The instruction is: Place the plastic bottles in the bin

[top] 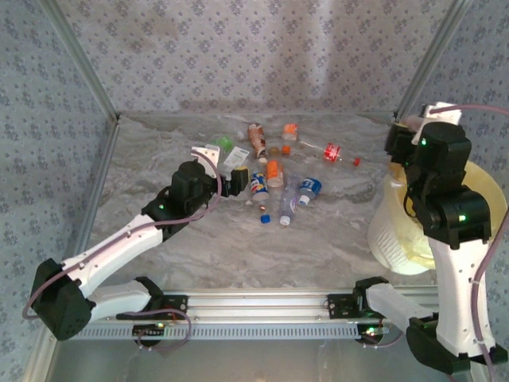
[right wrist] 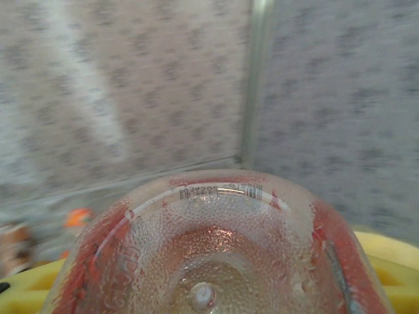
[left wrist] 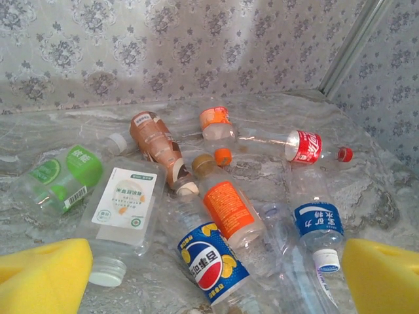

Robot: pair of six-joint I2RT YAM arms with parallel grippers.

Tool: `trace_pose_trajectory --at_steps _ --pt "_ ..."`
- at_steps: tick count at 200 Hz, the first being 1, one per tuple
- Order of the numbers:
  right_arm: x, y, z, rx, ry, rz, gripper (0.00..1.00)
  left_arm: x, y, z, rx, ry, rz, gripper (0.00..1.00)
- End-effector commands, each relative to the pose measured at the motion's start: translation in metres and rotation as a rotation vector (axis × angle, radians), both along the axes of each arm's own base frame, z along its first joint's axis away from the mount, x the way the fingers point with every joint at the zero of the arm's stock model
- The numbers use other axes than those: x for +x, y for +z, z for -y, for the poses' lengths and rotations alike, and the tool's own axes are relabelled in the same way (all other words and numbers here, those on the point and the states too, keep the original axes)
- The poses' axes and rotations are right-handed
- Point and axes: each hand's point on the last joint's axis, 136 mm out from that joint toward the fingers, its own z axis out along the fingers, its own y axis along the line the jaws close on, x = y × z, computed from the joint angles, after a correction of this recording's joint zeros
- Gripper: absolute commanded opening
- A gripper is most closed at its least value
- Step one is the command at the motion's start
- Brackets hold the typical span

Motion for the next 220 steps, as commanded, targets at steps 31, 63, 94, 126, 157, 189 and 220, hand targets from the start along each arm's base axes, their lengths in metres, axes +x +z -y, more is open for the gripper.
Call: trace_pose_trajectory --at_steps 31,63,94,126,157,189,220 --pt "-0.064 0.013 0.071 -0.146 -0.373 -0.016 0.40 0.012 0.006 -0.002 -0.037 0.044 -0.009 0.98" --pt "-0.076 -0.006 0.095 -0.185 -0.538 -0.101 0.40 0.017 0.004 0.002 -0.053 0.052 -0.035 0.98" --pt "-0.079 -0.046 0.121 -0.177 -0.666 -0.243 0.42 0.024 -0.004 0.003 -0.052 0.070 -0.088 0.98" --pt "-0.091 -0.080 0.146 -0.094 -0.766 -0.319 0.44 0.024 -0.013 0.002 -0.036 0.086 -0.131 0.98" --pt "-0.095 -0.117 0.160 0.000 -0.821 -0.454 0.65 0.025 -0.024 -0.003 -0.046 0.128 -0.165 0.98" --pt "-0.097 -0.121 0.168 -0.024 -0.878 -0.498 1.00 0.026 -0.028 -0.012 -0.043 0.176 -0.186 0.98" --pt "-0.098 -0.115 0.167 -0.028 -0.882 -0.480 1.00 0.028 -0.031 -0.021 -0.032 0.222 -0.196 0.98"
